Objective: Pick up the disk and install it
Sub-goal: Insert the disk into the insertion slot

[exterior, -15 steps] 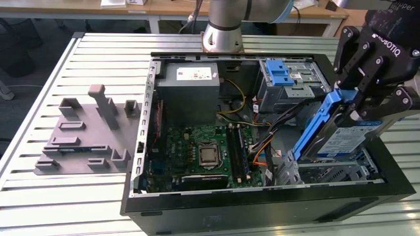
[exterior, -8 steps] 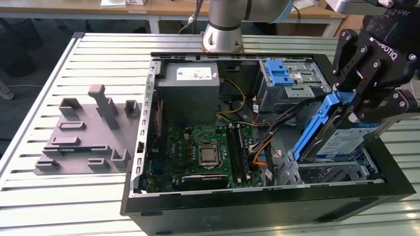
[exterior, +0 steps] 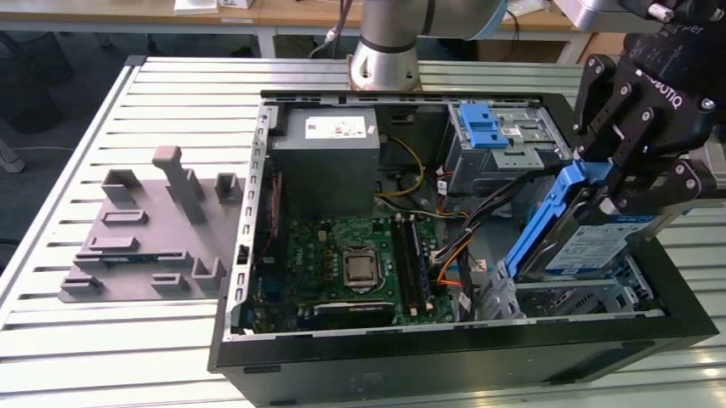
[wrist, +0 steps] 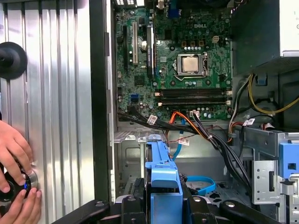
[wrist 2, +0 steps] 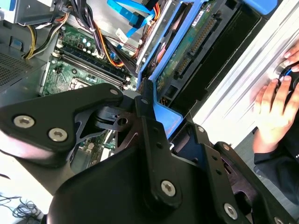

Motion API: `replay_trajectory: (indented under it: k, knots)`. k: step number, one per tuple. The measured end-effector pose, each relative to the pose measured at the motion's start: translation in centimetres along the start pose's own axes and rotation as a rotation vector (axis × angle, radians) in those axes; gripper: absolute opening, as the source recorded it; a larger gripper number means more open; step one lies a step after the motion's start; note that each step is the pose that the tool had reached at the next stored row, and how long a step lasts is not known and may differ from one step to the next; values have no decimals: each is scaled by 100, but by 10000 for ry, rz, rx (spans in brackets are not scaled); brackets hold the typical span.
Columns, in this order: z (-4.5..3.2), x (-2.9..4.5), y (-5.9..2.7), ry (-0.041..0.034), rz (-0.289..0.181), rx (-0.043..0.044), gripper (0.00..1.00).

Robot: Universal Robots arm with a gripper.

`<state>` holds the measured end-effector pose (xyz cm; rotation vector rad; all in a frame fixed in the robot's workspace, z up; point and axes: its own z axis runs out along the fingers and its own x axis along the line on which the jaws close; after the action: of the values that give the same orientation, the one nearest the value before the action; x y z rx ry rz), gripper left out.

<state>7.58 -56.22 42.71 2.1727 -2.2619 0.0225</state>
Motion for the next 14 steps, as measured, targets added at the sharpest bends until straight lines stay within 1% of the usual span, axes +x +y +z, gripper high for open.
replay_trajectory:
  k: [14]
  knots:
    - [87,-1,0,0,0,0,36]
